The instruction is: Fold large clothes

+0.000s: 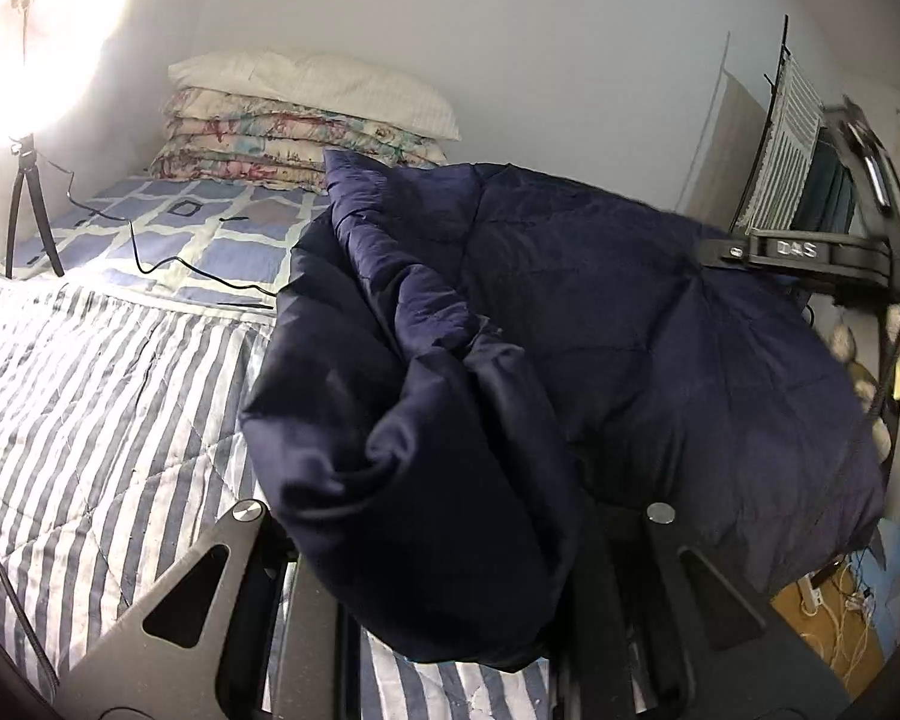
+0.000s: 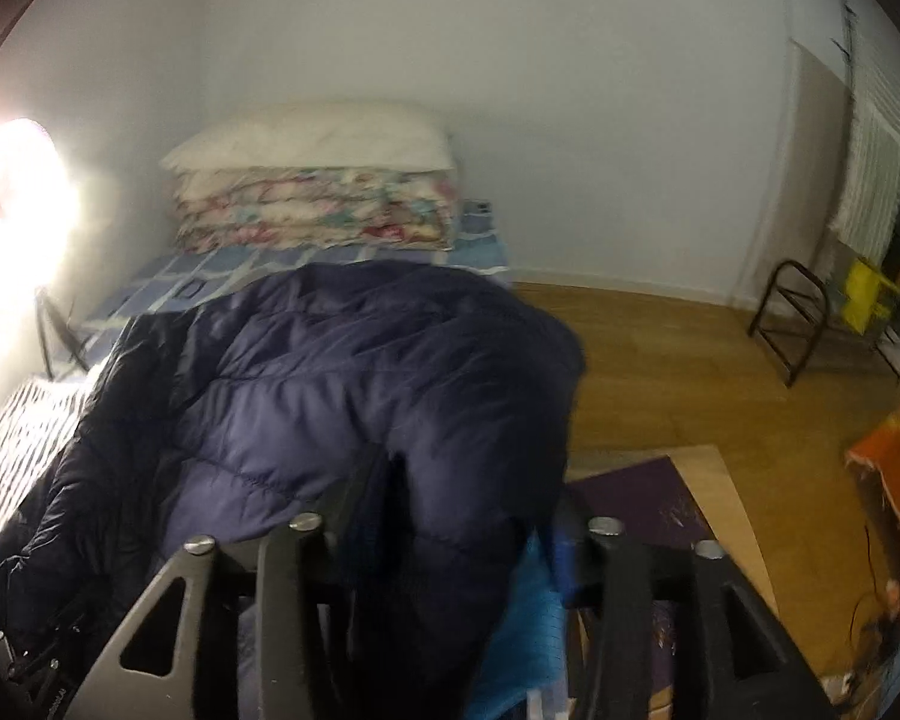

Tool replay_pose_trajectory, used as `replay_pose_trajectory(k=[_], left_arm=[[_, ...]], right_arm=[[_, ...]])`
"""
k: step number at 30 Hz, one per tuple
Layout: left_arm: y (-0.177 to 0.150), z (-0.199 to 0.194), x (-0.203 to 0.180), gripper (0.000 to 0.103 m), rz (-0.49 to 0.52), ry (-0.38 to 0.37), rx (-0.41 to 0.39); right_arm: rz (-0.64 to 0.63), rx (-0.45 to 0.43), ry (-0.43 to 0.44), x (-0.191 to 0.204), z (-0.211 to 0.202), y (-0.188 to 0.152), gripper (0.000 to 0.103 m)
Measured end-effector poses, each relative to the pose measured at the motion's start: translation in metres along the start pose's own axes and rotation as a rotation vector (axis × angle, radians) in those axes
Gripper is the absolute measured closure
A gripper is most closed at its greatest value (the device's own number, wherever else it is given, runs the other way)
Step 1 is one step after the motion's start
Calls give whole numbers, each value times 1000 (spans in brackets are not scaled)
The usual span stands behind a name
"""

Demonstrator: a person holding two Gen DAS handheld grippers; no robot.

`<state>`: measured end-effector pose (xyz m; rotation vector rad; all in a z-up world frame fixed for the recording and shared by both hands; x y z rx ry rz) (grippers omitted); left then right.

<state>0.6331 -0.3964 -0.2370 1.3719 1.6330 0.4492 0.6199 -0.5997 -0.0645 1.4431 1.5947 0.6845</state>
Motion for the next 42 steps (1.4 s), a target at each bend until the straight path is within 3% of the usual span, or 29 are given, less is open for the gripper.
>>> replay_pose_trajectory(k=[1, 2, 5, 7, 11, 15, 17, 18, 19, 22, 24, 28, 32, 35, 38, 40, 42], left_arm=[[1, 3, 0, 87, -5, 0, 4], [2, 4, -1, 87, -11, -1, 11], [-2, 5, -3, 86, -27, -14, 42], [-3, 5, -4, 86, -23, -8, 44], [-1, 3, 3, 85, -93, -24, 79], [1, 0, 8, 76, -145, -36, 124], [3, -3, 12, 71, -179, -48, 136], [4, -4, 13, 71, -186, -56, 140], [3, -6, 14, 74, -185, -61, 141], [-2, -9, 14, 82, -172, -70, 132], [-10, -13, 16, 84, -203, -83, 128], [-22, -12, 16, 84, -198, -74, 123], [-15, 0, 16, 82, -235, -83, 167], [-13, -4, 15, 73, -206, -55, 166], [-13, -11, 19, 62, -184, -46, 177], [-12, -19, 25, 59, -179, -50, 194], [-9, -33, 30, 59, -174, -40, 201]], right_arm=[[13, -20, -29, -6, -9, 1, 21], [32, -35, -35, -9, -15, 2, 20], [124, -49, 94, -16, -43, -18, 20], [128, -30, 134, -9, -61, -40, 20], [235, 49, 242, 7, -76, -105, 17], [324, 162, 348, 33, -57, -162, 17], [353, 174, 423, 41, -58, -178, 35], [367, 169, 470, 45, -60, -182, 59], [371, 167, 474, 47, -59, -181, 71], [276, 156, 399, 51, -62, -167, 87], [220, 152, 356, 50, -63, -152, 91], [208, 115, 314, 39, -61, -122, 92], [147, 140, 248, 37, -49, -109, 93], [176, 151, 251, 35, -49, -113, 92], [194, 172, 238, 31, -55, -130, 87], [204, 186, 189, 23, -57, -134, 63], [220, 181, 166, 18, -70, -135, 64]])
Point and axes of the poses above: each gripper's, at about its wrist camera, not at the fingertips, and z roughly the way its jaws point, x to its left, y to its top, the point moved 8 cm from there along z, roughly the way its jaws point, and after that the axes turned 13 degrees about -z, right-handed, at the moved point
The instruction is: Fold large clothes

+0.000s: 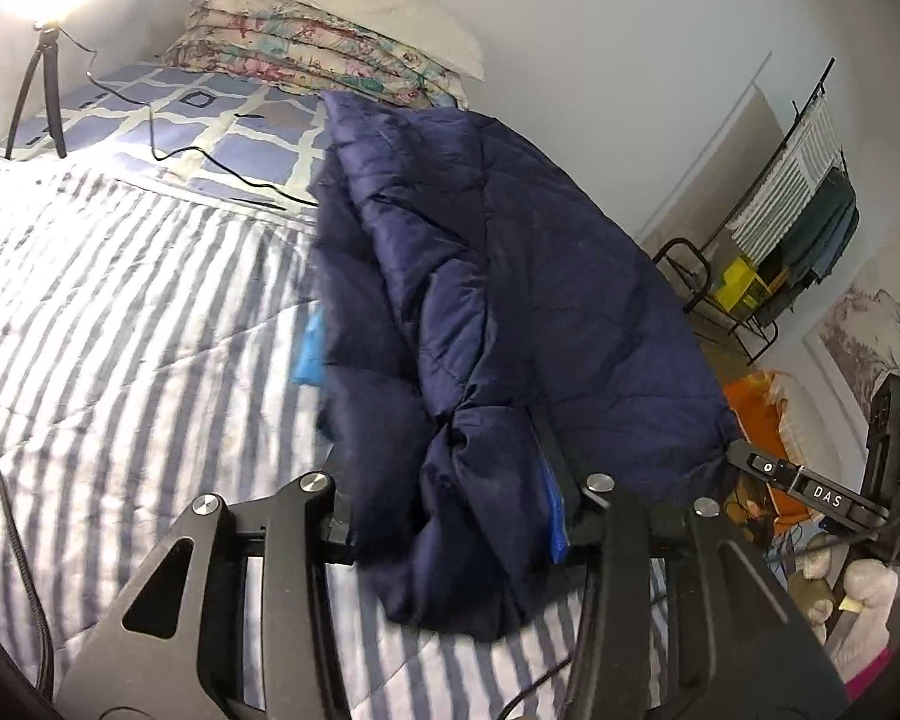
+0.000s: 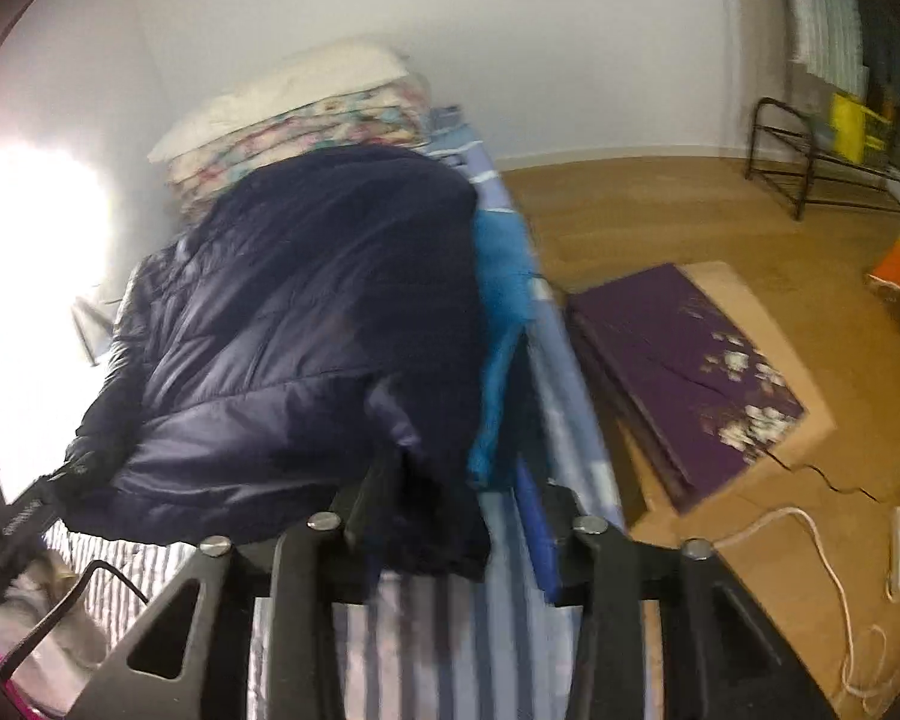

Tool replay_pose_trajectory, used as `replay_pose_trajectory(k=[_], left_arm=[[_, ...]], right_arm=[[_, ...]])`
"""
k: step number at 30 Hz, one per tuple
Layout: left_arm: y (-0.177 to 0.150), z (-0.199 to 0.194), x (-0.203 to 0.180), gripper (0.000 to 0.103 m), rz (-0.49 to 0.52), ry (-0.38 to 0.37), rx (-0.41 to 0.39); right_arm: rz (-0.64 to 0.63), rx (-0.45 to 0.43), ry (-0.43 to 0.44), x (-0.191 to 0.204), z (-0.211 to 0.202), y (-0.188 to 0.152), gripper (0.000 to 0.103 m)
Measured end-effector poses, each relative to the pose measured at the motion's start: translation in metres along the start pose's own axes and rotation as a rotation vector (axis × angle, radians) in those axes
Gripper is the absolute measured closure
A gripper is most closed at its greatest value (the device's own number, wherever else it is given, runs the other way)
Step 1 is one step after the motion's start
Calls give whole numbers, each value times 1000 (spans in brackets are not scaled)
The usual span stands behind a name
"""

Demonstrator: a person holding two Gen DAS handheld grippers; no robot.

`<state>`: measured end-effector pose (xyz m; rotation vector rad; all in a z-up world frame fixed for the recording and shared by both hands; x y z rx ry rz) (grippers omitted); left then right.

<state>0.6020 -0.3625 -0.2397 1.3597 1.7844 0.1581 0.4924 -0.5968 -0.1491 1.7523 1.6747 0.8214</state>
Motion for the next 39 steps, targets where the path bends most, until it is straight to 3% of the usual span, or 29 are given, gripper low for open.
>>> replay_pose_trajectory(k=[7, 14, 23, 26, 29, 35, 39], left_arm=[[12, -92, -8, 59, 103, 8, -98], [21, -214, -12, 59, 194, 13, -183], [24, -396, -18, 59, 294, -22, -306], [15, -453, -24, 59, 323, -51, -334], [7, -500, -29, 55, 344, -82, -353], [-19, -595, -35, 53, 407, -128, -398], [-41, -634, -31, 38, 437, -145, -417]], right_arm=[[-21, -83, -42, 21, -69, 3, 65], [-38, -175, -30, 68, -156, 5, 65], [-103, -295, -46, 133, -303, 1, 63], [-127, -342, -60, 152, -351, -4, 56], [-144, -388, -64, 173, -398, -14, 55], [-188, -459, -81, 206, -465, -32, 46], [-184, -468, -88, 218, -488, -51, 36]])
Point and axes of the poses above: each gripper's, at about its wrist camera, not at the fingertips, and z roughly the way its jaws point, x to its left, y to its top, the point moved 8 cm from there along z, roughly the way its jaws point, and after that the axes turned 13 degrees about -z, right-handed, at the moved point
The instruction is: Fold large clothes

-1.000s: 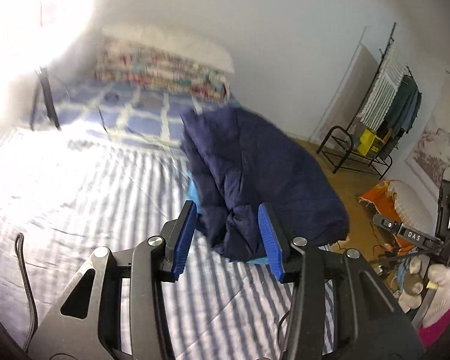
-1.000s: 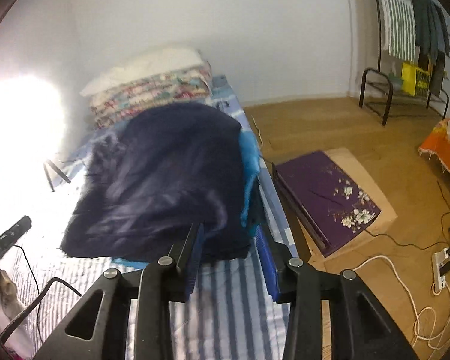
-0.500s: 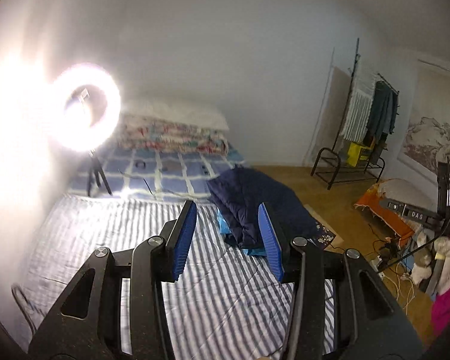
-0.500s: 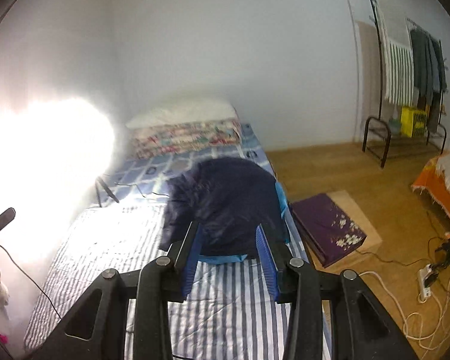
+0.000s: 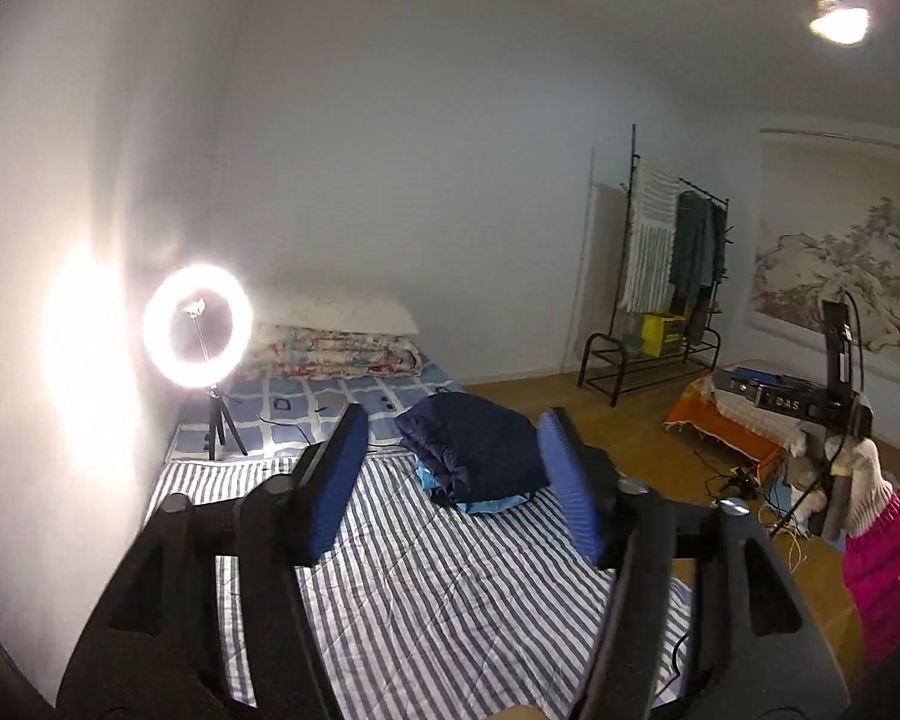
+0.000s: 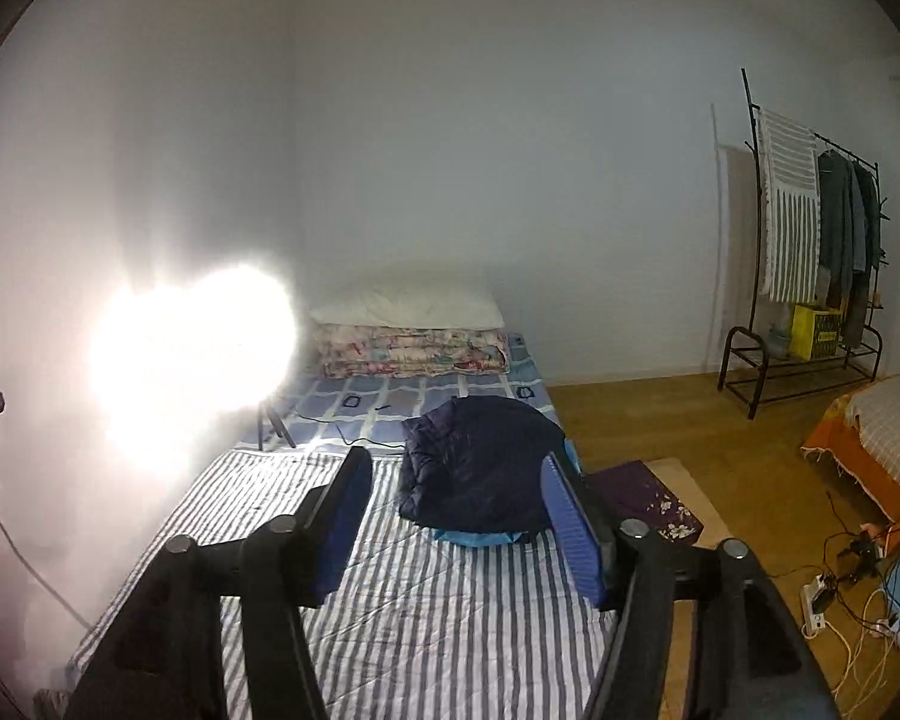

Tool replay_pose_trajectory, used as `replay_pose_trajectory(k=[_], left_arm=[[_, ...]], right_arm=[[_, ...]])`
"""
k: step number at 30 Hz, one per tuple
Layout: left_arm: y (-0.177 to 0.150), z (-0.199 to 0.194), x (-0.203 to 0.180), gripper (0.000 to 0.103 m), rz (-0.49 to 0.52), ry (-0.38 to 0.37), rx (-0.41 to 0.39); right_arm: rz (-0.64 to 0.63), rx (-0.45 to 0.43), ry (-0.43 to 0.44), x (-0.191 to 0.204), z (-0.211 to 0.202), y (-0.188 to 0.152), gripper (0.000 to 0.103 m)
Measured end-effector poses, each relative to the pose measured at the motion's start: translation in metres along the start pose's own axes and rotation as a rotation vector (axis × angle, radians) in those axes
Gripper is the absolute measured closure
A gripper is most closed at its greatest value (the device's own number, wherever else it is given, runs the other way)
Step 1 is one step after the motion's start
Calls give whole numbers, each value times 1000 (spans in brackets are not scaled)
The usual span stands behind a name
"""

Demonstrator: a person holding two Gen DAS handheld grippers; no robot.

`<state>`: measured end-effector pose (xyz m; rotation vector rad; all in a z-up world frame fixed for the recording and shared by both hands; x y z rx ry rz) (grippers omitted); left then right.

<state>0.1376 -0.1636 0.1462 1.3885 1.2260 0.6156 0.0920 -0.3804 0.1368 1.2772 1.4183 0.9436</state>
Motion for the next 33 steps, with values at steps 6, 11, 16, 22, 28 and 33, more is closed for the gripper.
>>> replay_pose_trajectory(k=[6, 11, 16, 22, 28, 33], left_arm=[[-56, -16, 3, 38, 0, -13, 86], [-110, -12, 8, 38, 0, -9, 151], [-141, -2, 14, 38, -14, -7, 197], [-161, 22, 31, 34, -35, 30, 203], [-179, 47, 43, 28, -38, 63, 200], [-191, 65, 50, 5, -32, 107, 179]], right_arm=[[19, 28, 0, 29, -12, -41, 26], [25, 25, -23, 54, -22, -71, 16], [7, 31, -69, 74, -19, -94, 9], [-5, 29, -140, 86, -3, -108, 0], [-28, 47, -156, 98, 25, -124, 0], [-18, 65, -161, 103, 53, -144, 0]])
Point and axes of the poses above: each gripper's, at about its wrist camera, not at the fingertips, and z roughly the way its jaws point, x to its left, y to its top, the point moved 8 cm from there along z, roughly the way its jaws point, and after that the axes turned 13 degrees about -z, right-handed, at the moved point
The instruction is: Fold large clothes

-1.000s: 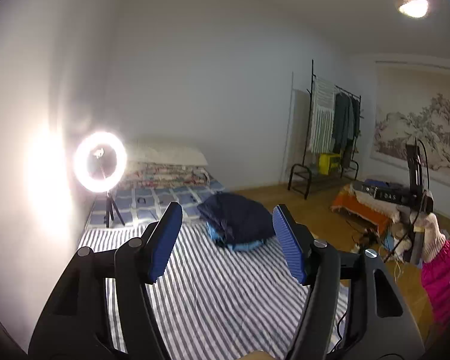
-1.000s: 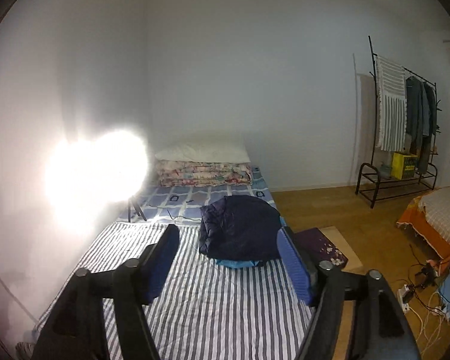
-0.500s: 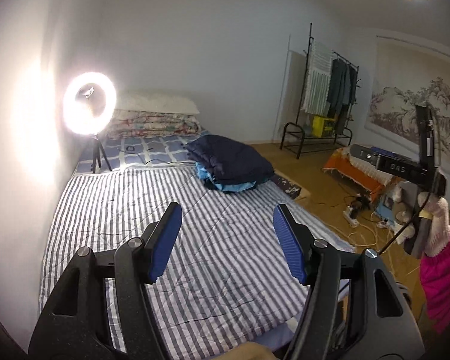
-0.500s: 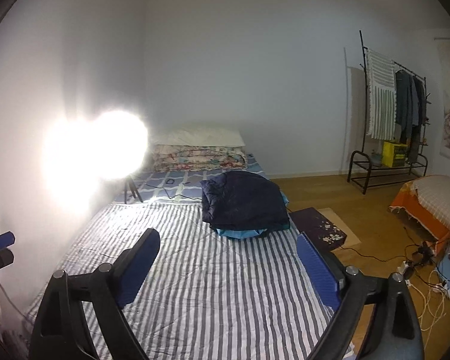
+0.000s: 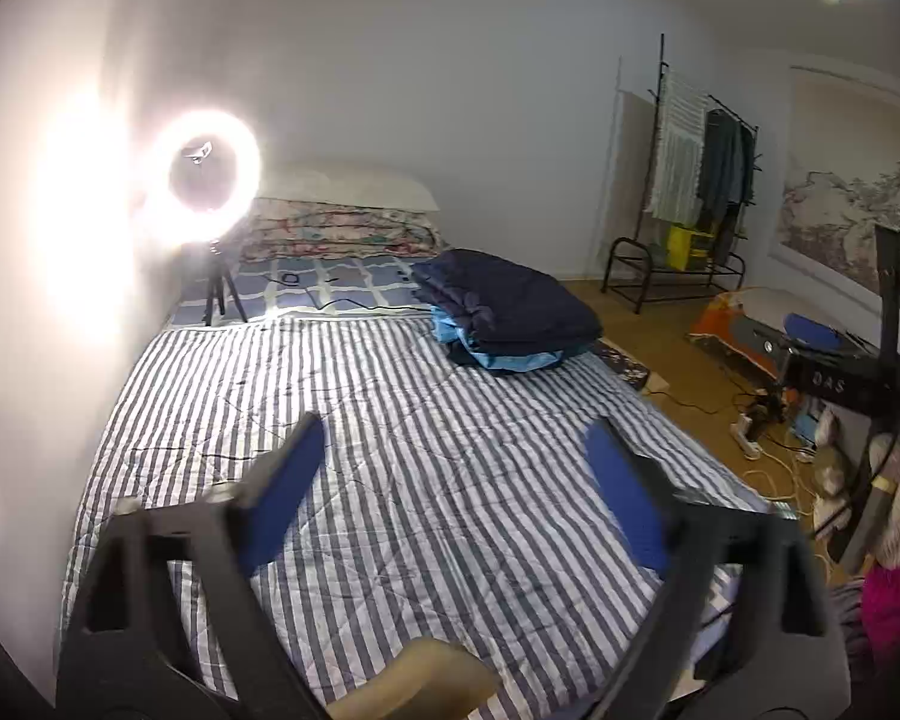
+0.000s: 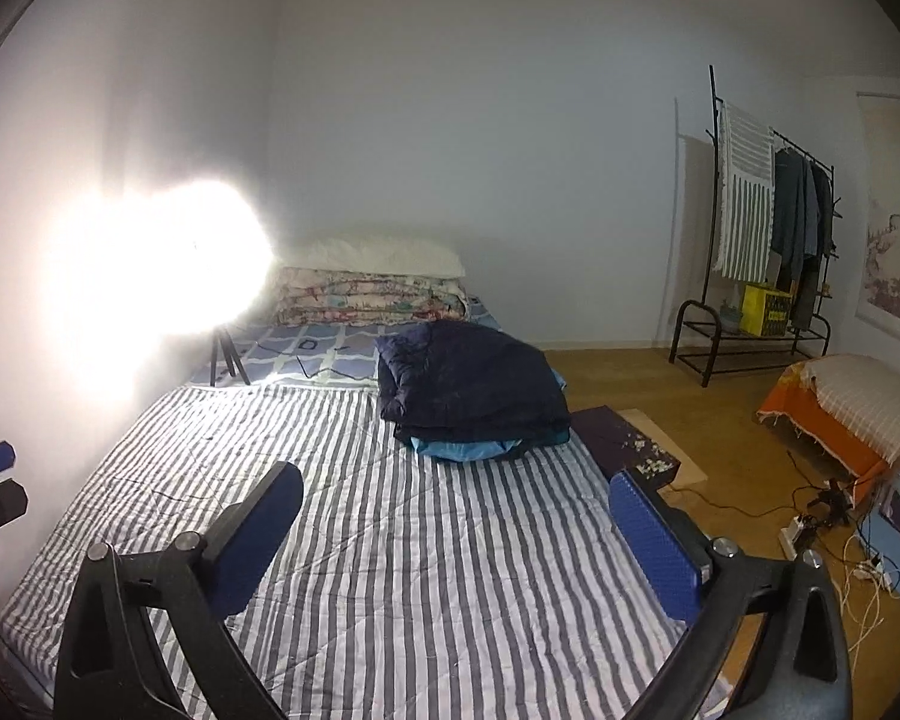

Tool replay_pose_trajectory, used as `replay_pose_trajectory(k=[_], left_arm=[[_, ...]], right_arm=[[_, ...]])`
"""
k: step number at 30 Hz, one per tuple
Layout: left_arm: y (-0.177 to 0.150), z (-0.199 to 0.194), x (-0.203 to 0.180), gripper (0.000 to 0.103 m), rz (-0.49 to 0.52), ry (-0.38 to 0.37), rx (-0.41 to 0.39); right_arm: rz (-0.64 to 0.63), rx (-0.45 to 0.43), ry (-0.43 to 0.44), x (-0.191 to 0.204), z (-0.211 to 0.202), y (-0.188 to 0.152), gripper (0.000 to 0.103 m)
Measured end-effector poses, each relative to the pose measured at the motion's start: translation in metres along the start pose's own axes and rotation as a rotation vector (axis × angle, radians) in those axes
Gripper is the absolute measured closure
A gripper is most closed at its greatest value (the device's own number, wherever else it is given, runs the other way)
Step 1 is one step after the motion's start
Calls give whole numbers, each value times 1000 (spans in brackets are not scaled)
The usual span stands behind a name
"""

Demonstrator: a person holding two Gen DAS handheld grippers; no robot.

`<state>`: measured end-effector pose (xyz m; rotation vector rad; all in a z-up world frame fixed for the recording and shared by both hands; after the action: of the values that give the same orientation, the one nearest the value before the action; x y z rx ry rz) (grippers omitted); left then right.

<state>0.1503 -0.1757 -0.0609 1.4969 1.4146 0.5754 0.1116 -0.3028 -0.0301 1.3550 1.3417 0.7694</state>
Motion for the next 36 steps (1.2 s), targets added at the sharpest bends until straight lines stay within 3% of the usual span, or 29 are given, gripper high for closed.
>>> replay_pose_trajectory(k=[10, 14, 20, 36], left_arm=[[-16, 31, 13, 1, 12, 79, 11], [-26, 38, 14, 1, 33, 100, 25], [-35, 49, 13, 0, 53, 127, 40], [-42, 54, 15, 0, 51, 138, 60]], right_arm=[[8, 49, 3, 11, 39, -41, 0], [-31, 56, -7, 15, 43, -49, 0], [13, 85, -13, 6, 51, -63, 0], [35, 95, -44, 0, 57, -70, 0]])
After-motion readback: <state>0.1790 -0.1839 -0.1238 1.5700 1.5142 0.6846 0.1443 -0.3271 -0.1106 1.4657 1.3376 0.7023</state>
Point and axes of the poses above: each gripper's, at about its wrist camera, not at the fingertips, and z roughly the way its jaws point, x to its left, y to its top, the point moved 8 cm from there along z, roughly the way its jaws point, and after that the axes turned 13 degrees about -z, right-handed, at the moved point
